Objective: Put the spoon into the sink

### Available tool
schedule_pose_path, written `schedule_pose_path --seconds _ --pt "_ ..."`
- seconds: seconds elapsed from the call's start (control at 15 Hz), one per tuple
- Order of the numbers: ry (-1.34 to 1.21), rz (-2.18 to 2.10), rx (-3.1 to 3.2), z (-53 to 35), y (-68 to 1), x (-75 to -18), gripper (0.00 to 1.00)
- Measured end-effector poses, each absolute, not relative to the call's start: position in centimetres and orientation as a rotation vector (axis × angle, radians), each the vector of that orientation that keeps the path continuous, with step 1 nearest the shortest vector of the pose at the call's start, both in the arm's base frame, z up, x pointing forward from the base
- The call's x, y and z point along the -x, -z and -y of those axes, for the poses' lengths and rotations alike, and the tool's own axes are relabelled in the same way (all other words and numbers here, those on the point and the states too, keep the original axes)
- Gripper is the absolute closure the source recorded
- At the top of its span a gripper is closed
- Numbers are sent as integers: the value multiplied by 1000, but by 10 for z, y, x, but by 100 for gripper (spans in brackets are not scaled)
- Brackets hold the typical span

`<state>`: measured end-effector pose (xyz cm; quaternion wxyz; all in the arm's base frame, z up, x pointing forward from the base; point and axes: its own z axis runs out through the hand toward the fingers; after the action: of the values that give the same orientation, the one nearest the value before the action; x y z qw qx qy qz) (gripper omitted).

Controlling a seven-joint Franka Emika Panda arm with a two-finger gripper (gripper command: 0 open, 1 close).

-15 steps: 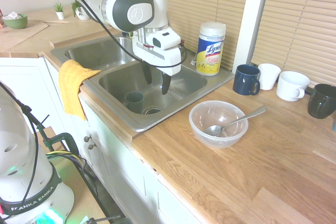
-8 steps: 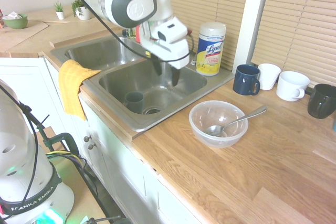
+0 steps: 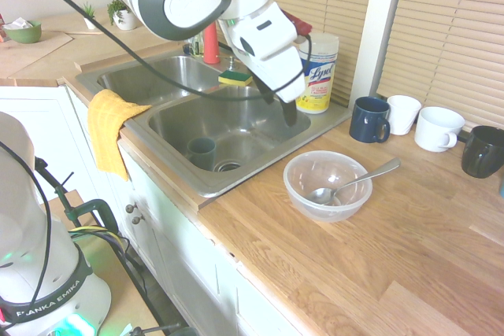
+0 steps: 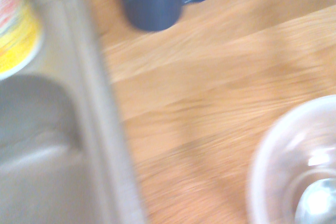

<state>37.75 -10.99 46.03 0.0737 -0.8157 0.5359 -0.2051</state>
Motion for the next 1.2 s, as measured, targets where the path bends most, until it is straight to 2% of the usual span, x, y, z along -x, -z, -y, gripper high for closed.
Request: schedule_pose_path --seconds 0.47,0.53,1.2 --pt "642 -1827 2309 170 -421 -385 0" --pt "634 -1849 2300 175 -412 -389 100" --pt "605 -1971 2249 192 -370 -421 100"
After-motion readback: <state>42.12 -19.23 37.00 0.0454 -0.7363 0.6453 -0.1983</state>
